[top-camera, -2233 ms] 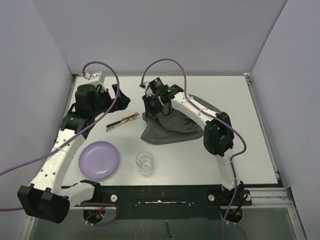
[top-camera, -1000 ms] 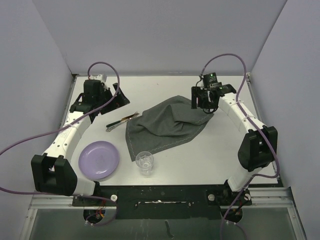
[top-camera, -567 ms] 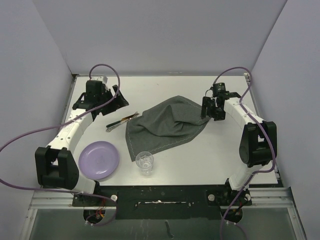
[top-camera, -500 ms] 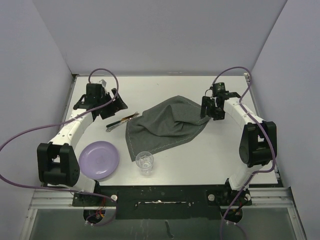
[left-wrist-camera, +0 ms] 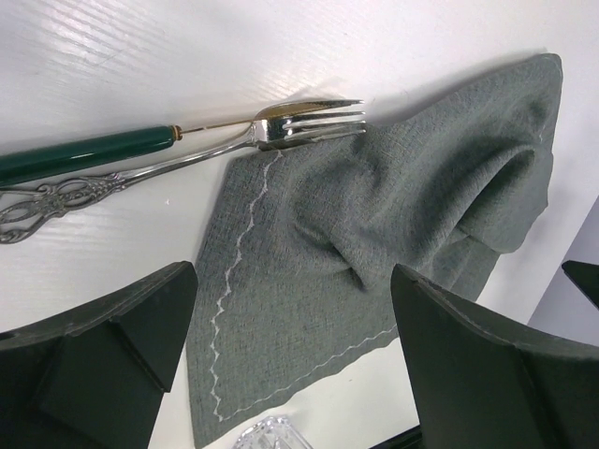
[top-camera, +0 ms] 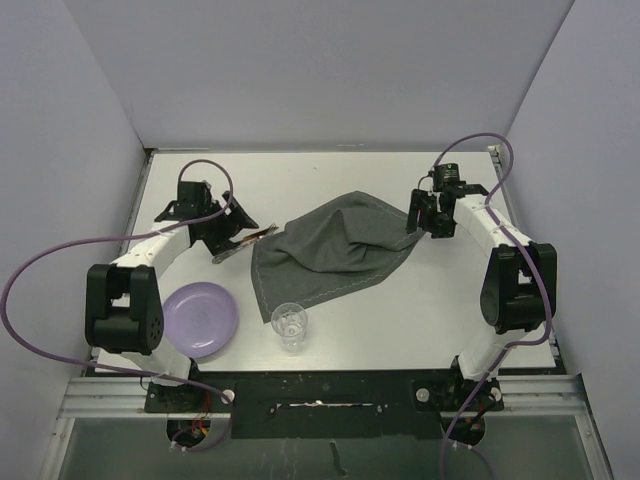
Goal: Set the dinner table for one person
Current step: Move the utensils to the center of the board.
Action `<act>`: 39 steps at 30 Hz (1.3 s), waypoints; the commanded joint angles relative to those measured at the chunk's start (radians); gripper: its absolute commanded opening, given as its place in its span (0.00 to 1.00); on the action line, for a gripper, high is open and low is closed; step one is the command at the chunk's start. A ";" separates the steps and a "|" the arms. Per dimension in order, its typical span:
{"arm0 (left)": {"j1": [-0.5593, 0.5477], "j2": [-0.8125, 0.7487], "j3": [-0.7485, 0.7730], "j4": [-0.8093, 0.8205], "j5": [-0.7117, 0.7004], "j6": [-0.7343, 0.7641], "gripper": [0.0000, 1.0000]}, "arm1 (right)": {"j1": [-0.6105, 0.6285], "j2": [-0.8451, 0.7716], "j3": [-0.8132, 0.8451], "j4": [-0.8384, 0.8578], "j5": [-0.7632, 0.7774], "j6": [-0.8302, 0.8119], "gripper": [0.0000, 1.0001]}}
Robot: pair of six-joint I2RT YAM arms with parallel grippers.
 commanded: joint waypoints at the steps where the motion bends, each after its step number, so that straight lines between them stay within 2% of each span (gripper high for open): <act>1: 0.007 0.064 -0.014 0.119 0.051 -0.069 0.85 | -0.003 -0.023 -0.004 0.036 -0.014 0.007 0.63; 10: 0.006 0.147 -0.047 0.275 0.102 -0.129 0.83 | -0.005 -0.043 -0.007 0.032 -0.021 0.004 0.64; 20: 0.007 0.250 0.030 0.270 0.091 -0.117 0.81 | -0.013 -0.054 -0.005 0.029 -0.032 -0.001 0.64; 39: 0.031 0.370 0.193 0.175 -0.152 -0.029 0.81 | -0.015 -0.022 0.000 0.026 -0.049 -0.010 0.64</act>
